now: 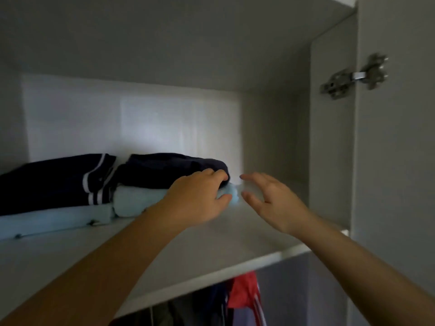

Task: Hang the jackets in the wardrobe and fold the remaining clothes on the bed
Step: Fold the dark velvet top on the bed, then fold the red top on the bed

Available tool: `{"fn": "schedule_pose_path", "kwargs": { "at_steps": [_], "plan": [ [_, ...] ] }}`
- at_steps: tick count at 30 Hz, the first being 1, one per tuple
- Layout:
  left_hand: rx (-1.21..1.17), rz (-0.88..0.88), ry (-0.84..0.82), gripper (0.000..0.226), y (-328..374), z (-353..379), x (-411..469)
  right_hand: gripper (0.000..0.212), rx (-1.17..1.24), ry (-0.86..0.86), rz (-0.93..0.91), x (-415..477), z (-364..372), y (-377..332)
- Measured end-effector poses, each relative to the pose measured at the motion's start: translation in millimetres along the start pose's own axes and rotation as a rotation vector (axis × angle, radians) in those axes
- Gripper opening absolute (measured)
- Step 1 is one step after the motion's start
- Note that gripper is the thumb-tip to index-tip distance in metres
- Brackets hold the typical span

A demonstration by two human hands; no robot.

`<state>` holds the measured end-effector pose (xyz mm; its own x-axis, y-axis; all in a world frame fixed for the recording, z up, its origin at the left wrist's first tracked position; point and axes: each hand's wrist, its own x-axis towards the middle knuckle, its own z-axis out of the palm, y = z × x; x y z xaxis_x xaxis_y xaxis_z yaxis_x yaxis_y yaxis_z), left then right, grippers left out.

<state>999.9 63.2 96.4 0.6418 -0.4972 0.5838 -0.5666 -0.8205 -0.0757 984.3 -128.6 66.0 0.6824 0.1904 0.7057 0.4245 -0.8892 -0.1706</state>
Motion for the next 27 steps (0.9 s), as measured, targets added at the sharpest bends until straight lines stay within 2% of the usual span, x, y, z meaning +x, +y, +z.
{"fn": "schedule_pose_path", "kwargs": {
  "at_steps": [4, 11, 14, 20, 27],
  "plan": [
    [-0.353, 0.082, 0.089, 0.04, 80, 3, -52, 0.038, -0.031, 0.034, 0.14, -105, -53, -9],
    [-0.815, 0.325, 0.05, 0.027, 257, 19, -116, 0.032, -0.172, 0.111, 0.461, -299, -168, -14],
    [-0.984, 0.466, -0.013, 0.021, 366, 17, -142, 0.031, -0.329, 0.105, 0.603, -397, -235, -24],
    [-1.253, 0.783, -0.213, 0.025, 620, -24, -225, 0.03, -0.644, 0.186, 1.028, -611, -397, -58],
    [-1.423, 1.154, -0.437, 0.024, 880, -107, -366, 0.029, -0.861, 0.245, 1.393, -828, -558, -124]
  ]
}}
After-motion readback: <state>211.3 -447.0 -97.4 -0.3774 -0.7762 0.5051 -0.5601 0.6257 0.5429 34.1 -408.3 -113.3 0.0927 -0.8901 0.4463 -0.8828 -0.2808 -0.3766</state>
